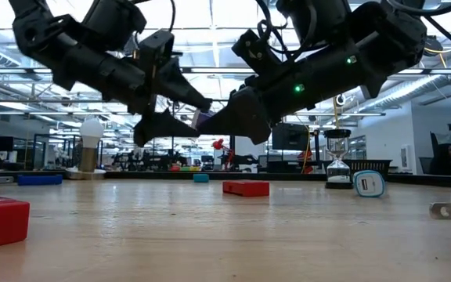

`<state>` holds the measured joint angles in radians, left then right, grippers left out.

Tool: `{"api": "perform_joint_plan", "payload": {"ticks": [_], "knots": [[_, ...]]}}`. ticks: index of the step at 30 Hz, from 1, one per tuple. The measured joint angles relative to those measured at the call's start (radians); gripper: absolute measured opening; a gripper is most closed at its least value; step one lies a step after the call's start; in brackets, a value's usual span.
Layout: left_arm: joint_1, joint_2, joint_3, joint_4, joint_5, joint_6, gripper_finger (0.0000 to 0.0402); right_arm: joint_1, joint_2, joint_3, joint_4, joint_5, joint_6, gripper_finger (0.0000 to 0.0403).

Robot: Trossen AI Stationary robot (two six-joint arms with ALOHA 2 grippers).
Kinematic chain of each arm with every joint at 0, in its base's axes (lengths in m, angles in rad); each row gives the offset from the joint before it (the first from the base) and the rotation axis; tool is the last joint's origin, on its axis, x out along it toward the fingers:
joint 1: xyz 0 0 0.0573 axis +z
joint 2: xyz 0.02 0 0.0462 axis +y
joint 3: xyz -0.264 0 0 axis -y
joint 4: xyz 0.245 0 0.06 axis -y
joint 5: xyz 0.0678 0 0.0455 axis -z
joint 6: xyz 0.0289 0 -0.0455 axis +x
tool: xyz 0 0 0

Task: Pick & Place Office items
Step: Put the violet charger adapter into the black bin

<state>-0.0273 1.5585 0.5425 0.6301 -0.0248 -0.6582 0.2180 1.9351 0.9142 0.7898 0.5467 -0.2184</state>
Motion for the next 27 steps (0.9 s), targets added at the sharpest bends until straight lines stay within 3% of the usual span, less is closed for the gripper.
{"api": "perform_joint_plan", "payload": {"ticks": [17, 23, 27], "knots": [[0.005, 0.000, 0.024, -0.051, 0.077, 0.040, 0.0150, 0.000, 0.001, 0.000, 0.021, 0.006, -0.012, 0.0135], [0.026, 0.000, 0.024, -0.041, 0.092, 0.048, 0.0154, 0.000, 0.001, -0.001, 0.019, 0.009, -0.004, 0.0139], [0.052, 0.000, 0.024, -0.033, 0.130, 0.063, 0.0152, 0.009, 0.000, 0.000, 0.001, 0.049, 0.020, 0.0172]]}}
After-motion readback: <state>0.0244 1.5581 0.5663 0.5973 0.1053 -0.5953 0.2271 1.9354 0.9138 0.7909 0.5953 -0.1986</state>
